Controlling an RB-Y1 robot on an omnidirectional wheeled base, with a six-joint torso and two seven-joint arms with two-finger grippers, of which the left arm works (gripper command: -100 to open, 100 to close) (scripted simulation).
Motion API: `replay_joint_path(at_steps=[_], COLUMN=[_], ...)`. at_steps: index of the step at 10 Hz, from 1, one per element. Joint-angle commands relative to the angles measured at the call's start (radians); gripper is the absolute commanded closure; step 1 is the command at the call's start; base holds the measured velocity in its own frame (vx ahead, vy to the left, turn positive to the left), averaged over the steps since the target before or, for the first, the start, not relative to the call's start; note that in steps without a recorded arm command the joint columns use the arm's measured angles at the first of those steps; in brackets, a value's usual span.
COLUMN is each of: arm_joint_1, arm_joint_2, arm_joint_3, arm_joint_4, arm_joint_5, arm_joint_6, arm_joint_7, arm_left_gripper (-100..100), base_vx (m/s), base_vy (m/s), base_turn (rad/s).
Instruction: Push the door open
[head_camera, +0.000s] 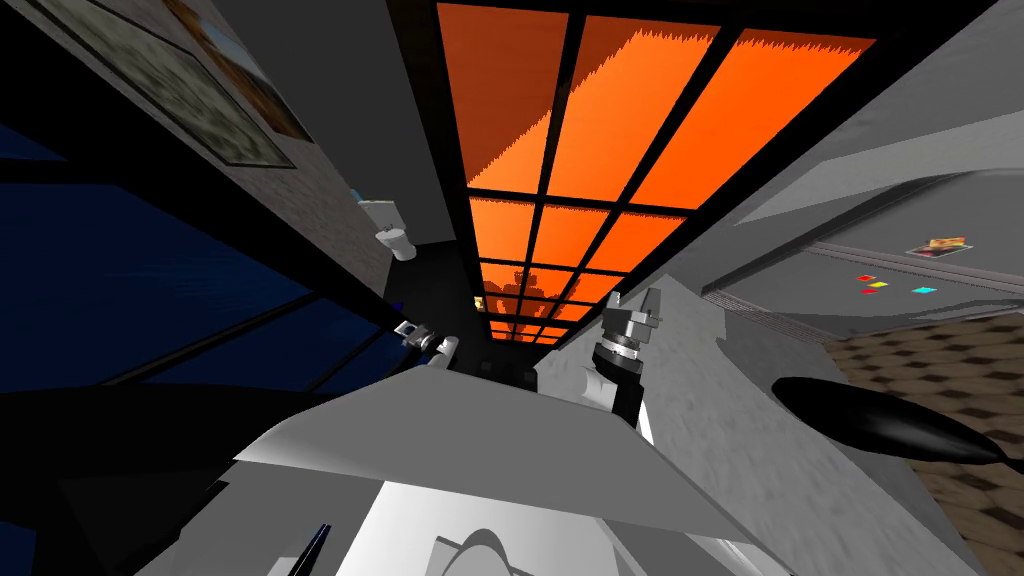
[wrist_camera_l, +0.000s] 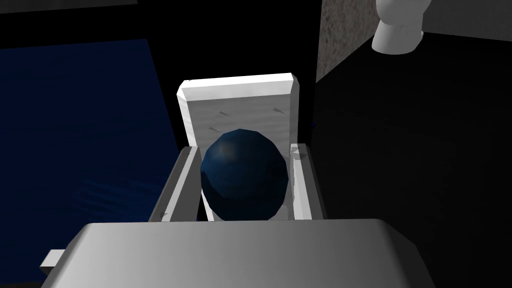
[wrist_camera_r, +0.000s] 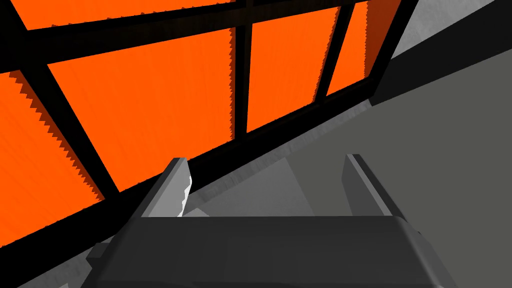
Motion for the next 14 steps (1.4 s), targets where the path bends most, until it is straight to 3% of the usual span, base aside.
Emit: replay_joint_path(at_steps=[1, 3, 5, 6, 9, 11, 12, 13, 14], arm_joint_1=[0.002, -0.008, -0.008, -0.017, -0.029, -0.018, -0.019, -0.019, -0.019], arm_joint_2=[-0.004, -0.01, -0.01, -0.017, -0.032, -0.043, -0.017, -0.017, -0.007], arm_joint_3=[0.029, 0.065, 0.065, 0.096, 0.136, 0.133, 0.163, 0.163, 0.183], arm_joint_4=[-0.019, -0.01, -0.01, -0.002, 0.009, -0.016, -0.011, -0.013, -0.009], arm_joint_5=[0.022, 0.05, 0.05, 0.075, 0.108, 0.107, 0.134, 0.134, 0.153], arm_joint_6=[-0.021, -0.051, -0.051, -0.078, -0.112, -0.103, -0.128, -0.128, -0.143], arm_joint_7=[-0.023, -0.038, -0.038, -0.051, -0.068, -0.079, -0.083, -0.083, -0.086], arm_left_gripper=[100, 100, 100, 100, 100, 100, 100, 100, 100], base_vx=[0.03, 0.016, 0.004, 0.018, 0.009, 0.007, -0.008, 0.005, 0.005], base_vy=[0.132, 0.133, 0.067, 0.097, 0.155, 0.062, 0.111, 0.161, 0.188], base_turn=[-0.169, -0.174, -0.014, -0.181, -0.163, -0.01, -0.157, -0.081, -0.106])
